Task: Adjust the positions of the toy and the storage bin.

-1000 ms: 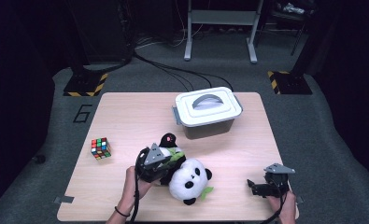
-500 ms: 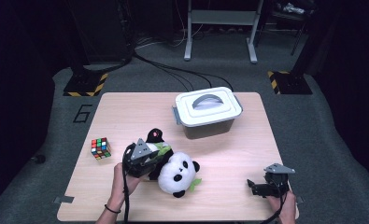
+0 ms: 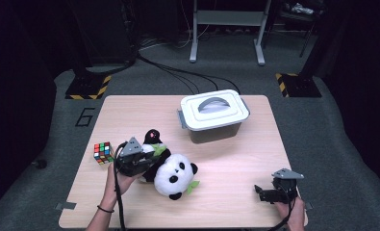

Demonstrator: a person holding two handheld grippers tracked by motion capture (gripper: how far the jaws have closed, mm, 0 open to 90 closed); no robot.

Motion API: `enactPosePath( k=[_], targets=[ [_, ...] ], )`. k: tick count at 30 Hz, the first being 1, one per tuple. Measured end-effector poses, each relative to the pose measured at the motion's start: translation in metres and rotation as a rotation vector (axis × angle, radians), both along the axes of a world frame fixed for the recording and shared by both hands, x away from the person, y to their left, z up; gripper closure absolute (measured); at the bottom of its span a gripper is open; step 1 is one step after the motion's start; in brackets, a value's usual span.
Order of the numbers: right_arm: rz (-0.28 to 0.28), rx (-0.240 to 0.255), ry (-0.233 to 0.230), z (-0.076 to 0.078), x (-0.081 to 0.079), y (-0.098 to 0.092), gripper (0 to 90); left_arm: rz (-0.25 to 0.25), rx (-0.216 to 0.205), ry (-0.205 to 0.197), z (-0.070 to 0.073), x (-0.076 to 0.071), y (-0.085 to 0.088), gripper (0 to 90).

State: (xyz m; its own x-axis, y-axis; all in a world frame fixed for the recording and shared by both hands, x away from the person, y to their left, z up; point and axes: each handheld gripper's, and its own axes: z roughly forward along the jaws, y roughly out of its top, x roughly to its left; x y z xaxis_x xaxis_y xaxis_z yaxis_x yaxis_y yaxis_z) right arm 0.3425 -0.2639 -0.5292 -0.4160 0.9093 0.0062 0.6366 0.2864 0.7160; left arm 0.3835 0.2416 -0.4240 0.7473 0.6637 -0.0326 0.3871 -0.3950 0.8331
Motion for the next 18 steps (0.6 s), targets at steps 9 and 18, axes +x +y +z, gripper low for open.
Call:
enactPosePath(
  k=[9,18],
  targets=[
    [0.001,-0.006,-0.004,0.000,0.000,0.000,0.2,-0.037,-0.016,0.031,-0.001,0.015,0.021,75.8],
    [0.000,-0.009,-0.006,0.000,0.000,0.000,0.1,-0.092,-0.039,0.066,-0.005,0.034,0.036,75.8]
  ],
)
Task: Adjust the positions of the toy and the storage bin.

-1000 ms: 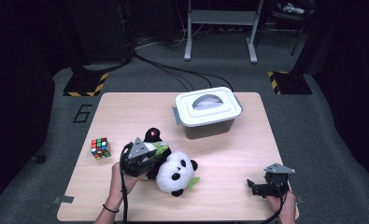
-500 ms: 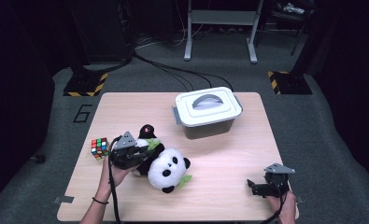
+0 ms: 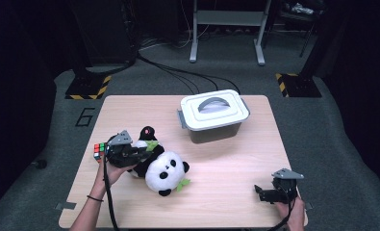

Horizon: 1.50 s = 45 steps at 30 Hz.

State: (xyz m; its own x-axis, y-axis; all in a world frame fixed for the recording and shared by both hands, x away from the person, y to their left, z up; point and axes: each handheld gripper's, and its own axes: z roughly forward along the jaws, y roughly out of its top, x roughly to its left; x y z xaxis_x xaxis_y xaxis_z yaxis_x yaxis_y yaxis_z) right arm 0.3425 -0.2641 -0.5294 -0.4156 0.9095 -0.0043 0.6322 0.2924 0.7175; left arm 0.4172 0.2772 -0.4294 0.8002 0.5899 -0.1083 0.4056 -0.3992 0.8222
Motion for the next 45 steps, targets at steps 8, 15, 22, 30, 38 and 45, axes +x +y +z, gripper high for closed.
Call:
enactPosePath(
  k=[8,15,22,30,38,45],
  targets=[
    [0.000,0.000,-0.002,0.000,0.000,0.000,0.1,-0.032,-0.023,0.042,-0.009,0.017,0.011,75.6],
    [0.000,0.000,-0.002,0.000,0.000,0.000,0.1,-0.031,0.004,0.034,-0.006,0.018,0.018,75.3],
    [0.000,-0.001,-0.003,0.000,0.000,0.000,0.1,-0.017,0.007,0.045,-0.009,0.019,0.013,70.4],
    [0.000,-0.001,-0.003,0.000,0.000,0.000,0.1,0.047,0.041,0.018,0.000,0.005,0.003,38.8],
    [-0.001,-0.001,-0.002,0.000,0.000,0.000,0.1,0.126,0.062,-0.007,0.012,-0.023,0.017,16.4],
    [-0.011,0.004,0.004,0.000,0.000,0.001,0.0,0.171,0.070,-0.042,0.012,-0.055,0.033,9.8]
  ],
)
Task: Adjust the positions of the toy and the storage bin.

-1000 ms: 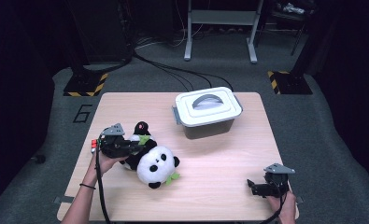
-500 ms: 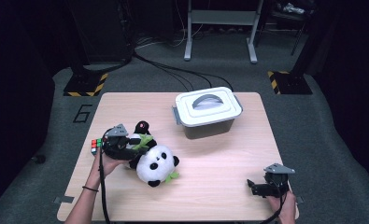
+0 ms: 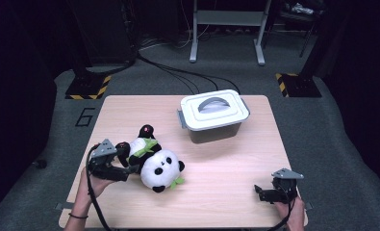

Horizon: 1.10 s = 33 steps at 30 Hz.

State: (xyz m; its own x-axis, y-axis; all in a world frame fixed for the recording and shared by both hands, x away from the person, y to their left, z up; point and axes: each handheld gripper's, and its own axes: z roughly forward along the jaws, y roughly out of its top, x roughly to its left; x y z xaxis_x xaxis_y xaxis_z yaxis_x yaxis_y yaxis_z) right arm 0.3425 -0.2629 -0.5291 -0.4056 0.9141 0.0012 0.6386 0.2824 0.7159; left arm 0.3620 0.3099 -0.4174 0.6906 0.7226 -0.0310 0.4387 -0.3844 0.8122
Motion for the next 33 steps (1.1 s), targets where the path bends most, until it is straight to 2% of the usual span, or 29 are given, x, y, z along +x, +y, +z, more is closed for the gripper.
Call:
enactPosePath(
  k=[3,5,11,14,15,16,18,20,21,22,25,26,27,29,31,33],
  targets=[
    [-0.004,0.000,0.001,0.000,0.000,0.000,0.0,0.012,0.002,-0.006,-0.004,-0.012,0.004,7.8],
    [-0.006,0.000,0.002,0.000,0.000,0.001,0.0,0.034,0.026,-0.004,-0.010,-0.019,0.007,6.0],
    [-0.007,-0.008,0.000,0.000,0.001,0.001,0.0,0.107,0.064,0.036,-0.043,-0.035,0.017,1.4],
    [-0.008,-0.009,0.001,0.000,0.001,0.001,0.0,0.137,0.102,0.059,-0.062,-0.036,0.017,0.2],
    [-0.010,-0.007,0.004,0.000,0.001,0.001,0.0,0.137,0.102,0.059,-0.062,-0.036,0.017,0.2],
    [-0.009,-0.010,0.005,0.001,0.001,0.000,0.0,0.143,0.108,0.074,-0.073,-0.036,0.017,0.2],
    [-0.008,-0.012,0.007,0.001,0.002,0.000,0.0,0.146,0.120,0.081,-0.079,-0.035,0.018,0.1],
    [-0.015,-0.004,0.013,0.001,0.002,0.001,0.0,0.163,0.132,0.099,-0.091,-0.032,0.018,0.1],
    [-0.017,-0.003,0.014,0.001,0.002,0.001,0.0,0.174,0.133,0.089,-0.096,-0.031,0.017,0.1],
    [-0.016,-0.004,0.015,0.001,0.002,0.001,0.0,0.170,0.152,0.084,-0.098,-0.030,0.017,0.1],
    [-0.008,-0.009,0.020,0.002,0.004,0.000,0.0,0.172,0.163,0.096,-0.106,-0.030,0.015,0.0],
    [-0.018,0.005,0.023,0.002,0.004,0.002,0.0,0.162,0.165,0.097,-0.107,-0.030,0.015,0.0],
    [-0.004,0.000,0.023,0.002,0.006,0.001,0.0,0.161,0.170,0.099,-0.109,-0.031,0.015,0.0],
    [-0.003,0.012,0.035,0.004,0.007,0.003,0.0,0.162,0.147,0.100,-0.112,-0.032,0.014,0.0],
    [0.009,0.019,0.040,0.006,0.009,0.005,0.0,0.145,0.157,0.111,-0.111,-0.031,0.016,0.0],
    [0.016,0.024,0.040,0.009,0.011,0.007,0.0,0.150,0.130,0.107,-0.113,-0.030,0.017,0.0]
  ],
)
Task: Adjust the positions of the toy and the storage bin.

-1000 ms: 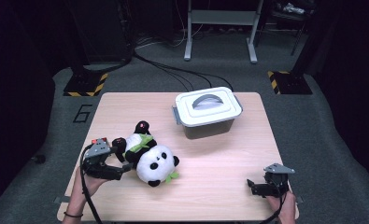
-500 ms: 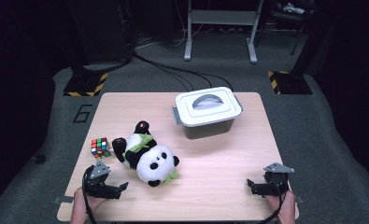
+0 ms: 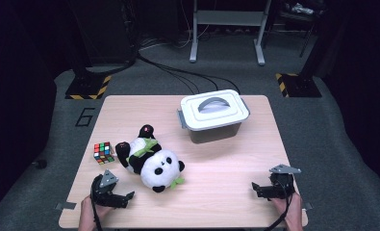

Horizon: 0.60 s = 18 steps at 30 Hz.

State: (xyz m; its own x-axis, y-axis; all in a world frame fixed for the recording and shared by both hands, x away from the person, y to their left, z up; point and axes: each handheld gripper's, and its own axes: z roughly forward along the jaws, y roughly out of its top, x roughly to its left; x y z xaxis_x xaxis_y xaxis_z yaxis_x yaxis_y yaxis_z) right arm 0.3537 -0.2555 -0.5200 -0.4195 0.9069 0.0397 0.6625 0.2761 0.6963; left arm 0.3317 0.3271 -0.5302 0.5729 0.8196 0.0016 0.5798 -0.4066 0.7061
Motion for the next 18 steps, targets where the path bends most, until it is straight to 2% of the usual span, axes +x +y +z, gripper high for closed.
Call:
enactPosePath(
  k=[2,6,12,15,18],
  targets=[
    [0.004,0.001,-0.005,0.005,0.001,0.003,0.0,0.001,-0.005,-0.001,0.000,0.000,0.000,0.0],
    [0.010,0.037,-0.004,0.013,0.006,0.007,0.0,-0.001,-0.006,-0.002,0.000,0.000,0.000,0.0],
    [0.030,0.032,0.000,0.022,0.015,0.014,0.0,-0.001,-0.007,-0.003,0.000,0.000,0.000,0.0],
    [0.046,0.043,-0.002,0.031,0.020,0.017,0.0,-0.001,-0.007,-0.003,0.000,0.000,0.000,0.0],
    [0.056,0.033,-0.008,0.039,0.023,0.020,0.0,-0.004,-0.006,-0.003,0.000,0.000,0.000,0.0]
  ],
)
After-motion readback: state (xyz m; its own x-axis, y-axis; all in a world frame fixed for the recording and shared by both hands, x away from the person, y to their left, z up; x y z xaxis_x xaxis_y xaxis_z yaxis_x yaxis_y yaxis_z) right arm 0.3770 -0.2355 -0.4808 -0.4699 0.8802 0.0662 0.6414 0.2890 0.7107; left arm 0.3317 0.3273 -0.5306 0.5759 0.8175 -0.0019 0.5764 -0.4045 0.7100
